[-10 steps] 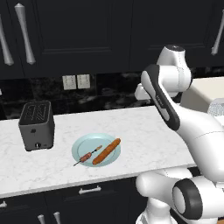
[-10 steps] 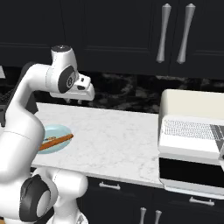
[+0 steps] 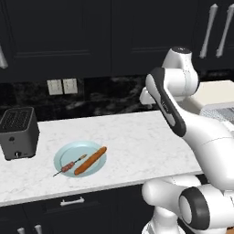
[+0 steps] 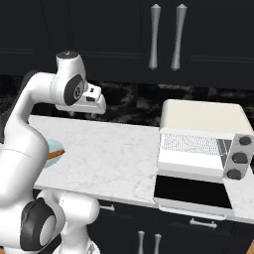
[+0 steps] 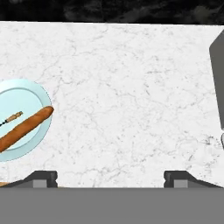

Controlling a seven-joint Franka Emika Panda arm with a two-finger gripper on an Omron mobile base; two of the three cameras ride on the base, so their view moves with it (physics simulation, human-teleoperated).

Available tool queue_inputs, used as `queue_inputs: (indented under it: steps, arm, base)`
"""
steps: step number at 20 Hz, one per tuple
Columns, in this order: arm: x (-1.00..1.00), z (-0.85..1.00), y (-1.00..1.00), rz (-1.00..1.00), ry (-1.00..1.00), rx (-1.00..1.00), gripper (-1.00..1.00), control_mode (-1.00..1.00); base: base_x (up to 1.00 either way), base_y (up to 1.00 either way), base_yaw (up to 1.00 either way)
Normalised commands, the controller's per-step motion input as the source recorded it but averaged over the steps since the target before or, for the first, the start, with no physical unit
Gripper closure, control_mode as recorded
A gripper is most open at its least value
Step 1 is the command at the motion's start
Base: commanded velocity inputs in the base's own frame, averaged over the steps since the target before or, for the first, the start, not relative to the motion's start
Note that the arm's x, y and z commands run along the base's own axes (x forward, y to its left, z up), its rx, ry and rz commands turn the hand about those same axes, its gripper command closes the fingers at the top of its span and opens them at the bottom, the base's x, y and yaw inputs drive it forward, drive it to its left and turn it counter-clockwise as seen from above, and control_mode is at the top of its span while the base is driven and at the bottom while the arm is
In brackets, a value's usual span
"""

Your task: Pick up the kebab skewer and baguette bread, and place them inside the toaster oven. Close the toaster oven door and start by setting the timer.

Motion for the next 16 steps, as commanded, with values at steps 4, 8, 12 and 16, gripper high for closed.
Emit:
queue_inputs:
  steps: [4,8,12,16]
  arm:
    - [0.0,0.0,0.0,0.0,0.0,0.0,-1.0,1.0]
    - [0.0,0.0,0.0,0.0,0.0,0.0,-1.0,1.0]
    - [0.0,0.0,0.0,0.0,0.0,0.0,-1.0,1.0]
    - [0.0,0.0,0.0,0.0,0.0,0.0,-1.0,1.0]
  base:
    - [0.03,-0.44,-0.06]
    - [0.42,0.0,-0.01]
    - [0.54,0.0,0.0]
    - [0.18,0.0,0.0]
